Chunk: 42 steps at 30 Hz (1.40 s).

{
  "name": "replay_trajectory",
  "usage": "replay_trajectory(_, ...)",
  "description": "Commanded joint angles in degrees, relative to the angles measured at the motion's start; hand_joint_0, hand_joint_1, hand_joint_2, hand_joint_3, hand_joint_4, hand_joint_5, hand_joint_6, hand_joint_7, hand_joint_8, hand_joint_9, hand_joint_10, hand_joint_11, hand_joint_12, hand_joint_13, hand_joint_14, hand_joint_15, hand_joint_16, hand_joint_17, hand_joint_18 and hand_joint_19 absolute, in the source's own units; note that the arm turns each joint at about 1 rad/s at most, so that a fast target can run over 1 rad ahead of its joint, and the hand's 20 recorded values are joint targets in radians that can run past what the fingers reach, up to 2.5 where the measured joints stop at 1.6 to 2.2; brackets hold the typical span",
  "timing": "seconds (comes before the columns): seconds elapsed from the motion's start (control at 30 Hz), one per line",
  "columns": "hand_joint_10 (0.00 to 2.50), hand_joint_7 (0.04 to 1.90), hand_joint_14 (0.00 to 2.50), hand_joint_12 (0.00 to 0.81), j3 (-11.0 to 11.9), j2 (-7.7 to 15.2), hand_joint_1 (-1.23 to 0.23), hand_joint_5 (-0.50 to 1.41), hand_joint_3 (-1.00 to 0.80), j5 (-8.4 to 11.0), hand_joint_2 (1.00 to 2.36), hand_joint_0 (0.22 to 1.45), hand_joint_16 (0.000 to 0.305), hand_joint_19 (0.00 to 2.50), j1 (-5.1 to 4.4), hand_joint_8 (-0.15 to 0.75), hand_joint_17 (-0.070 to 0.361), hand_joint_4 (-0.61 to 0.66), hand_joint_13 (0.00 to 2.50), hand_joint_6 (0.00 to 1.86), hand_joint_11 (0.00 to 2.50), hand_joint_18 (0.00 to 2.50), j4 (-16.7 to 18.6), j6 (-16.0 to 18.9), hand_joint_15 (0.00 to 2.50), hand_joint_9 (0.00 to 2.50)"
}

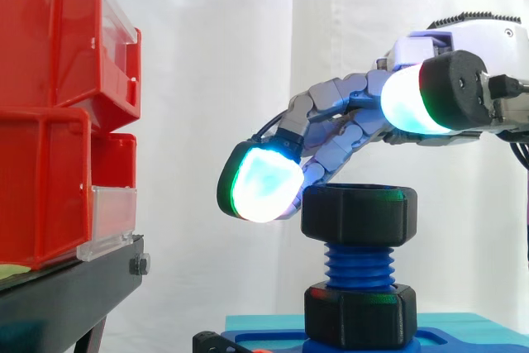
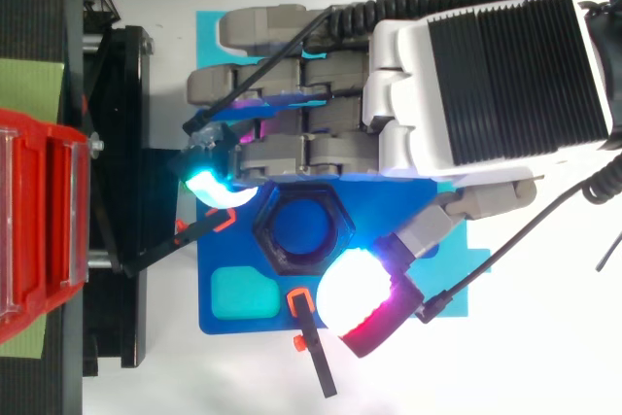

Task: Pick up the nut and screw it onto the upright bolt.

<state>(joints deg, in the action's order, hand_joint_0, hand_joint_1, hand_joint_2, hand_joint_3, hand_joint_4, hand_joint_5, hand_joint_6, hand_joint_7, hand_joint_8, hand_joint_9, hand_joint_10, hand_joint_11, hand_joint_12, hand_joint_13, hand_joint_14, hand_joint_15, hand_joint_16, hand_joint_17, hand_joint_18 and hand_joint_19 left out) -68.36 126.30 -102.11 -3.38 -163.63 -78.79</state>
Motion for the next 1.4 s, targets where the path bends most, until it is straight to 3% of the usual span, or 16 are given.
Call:
replay_trajectory(0.0, 0.0, 1.04, 0.0, 0.238, 0.0, 0.0, -0.16, -0.08, -0.5, -0.11, 1.0, 0.5, 0.023, 0.0, 0.13, 0.2, 0.051, 0.24, 0.33, 0.5, 0.0, 0.0, -0.2, 0.0, 0.0, 0.55)
replay_trajectory(0.33, 0.0, 1.27, 0.0, 0.207, 0.0, 0.0, -0.2, -0.03, -0.5, -0.11, 1.0, 0.52, 0.016, 0.0, 0.31, 0.232, 0.036, 0.23, 0.53, 0.5, 0.0, 0.15, 0.2, 0.1, 0.0, 0.78)
replay_trajectory(0.47, 0.0, 1.51, 0.0, 0.186, 0.0, 0.0, -0.21, 0.0, -0.5, -0.19, 1.0, 0.53, 0.014, 0.0, 0.31, 0.24, 0.031, 0.19, 0.59, 0.5, 0.0, 0.23, 0.3, 0.1, 0.0, 0.88)
replay_trajectory(0.7, 0.0, 1.32, 0.0, 0.151, 0.0, 0.0, -0.22, 0.0, -0.5, -0.19, 1.0, 0.54, 0.009, 0.0, 0.48, 0.252, 0.02, 0.15, 0.75, 0.61, 0.0, 0.42, 0.3, 0.1, 0.0, 1.06)
replay_trajectory(1.37, 0.0, 1.15, 0.0, 0.088, 0.0, 0.0, -0.27, 0.03, -0.5, -0.46, 1.0, 0.56, 0.0, 0.0, 0.83, 0.207, 0.001, 0.04, 1.04, 0.73, 0.08, 0.68, 0.7, 0.0, 0.0, 1.52)
